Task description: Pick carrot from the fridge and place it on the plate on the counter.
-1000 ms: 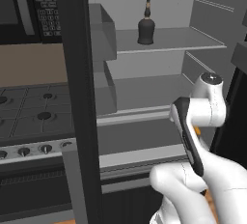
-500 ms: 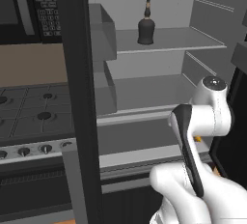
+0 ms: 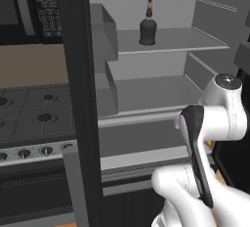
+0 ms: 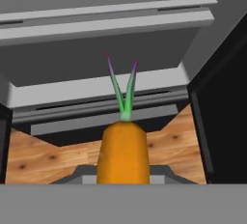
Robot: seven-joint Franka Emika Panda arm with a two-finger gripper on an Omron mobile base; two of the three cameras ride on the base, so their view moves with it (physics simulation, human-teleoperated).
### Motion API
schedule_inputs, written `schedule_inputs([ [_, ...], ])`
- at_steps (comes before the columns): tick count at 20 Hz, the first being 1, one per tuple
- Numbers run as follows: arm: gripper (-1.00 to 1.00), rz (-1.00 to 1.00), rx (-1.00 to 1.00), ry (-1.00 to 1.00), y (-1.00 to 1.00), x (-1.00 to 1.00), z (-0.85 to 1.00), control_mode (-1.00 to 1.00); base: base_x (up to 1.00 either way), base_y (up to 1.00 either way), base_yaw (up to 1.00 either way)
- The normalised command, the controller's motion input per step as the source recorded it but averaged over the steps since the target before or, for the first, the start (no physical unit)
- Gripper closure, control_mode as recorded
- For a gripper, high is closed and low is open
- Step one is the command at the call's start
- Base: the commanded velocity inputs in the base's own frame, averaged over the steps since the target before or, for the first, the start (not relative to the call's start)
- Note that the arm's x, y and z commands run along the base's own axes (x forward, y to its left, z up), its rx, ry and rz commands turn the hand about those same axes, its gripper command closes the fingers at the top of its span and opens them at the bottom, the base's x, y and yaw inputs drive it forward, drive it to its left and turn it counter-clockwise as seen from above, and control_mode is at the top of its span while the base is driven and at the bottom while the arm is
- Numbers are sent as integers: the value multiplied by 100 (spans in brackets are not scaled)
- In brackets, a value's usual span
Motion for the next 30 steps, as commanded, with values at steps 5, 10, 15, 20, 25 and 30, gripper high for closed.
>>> schedule_inputs([
  [5, 100, 1, 0, 1, 0, -26, 30, -100, 0, 0, 0],
  [10, 100, 0, 0, 1, 6, -1, 24, -100, 0, 0, 0],
  [15, 100, 0, 0, 1, 2, -3, 32, -100, 0, 0, 0],
  [20, 100, 0, 0, 2, 6, -2, 27, -100, 0, 0, 0],
  [25, 100, 0, 0, 1, 17, -6, 7, -100, 0, 0, 0],
  [30, 100, 0, 0, 0, 8, -15, 0, 100, -16, 2, 0],
])
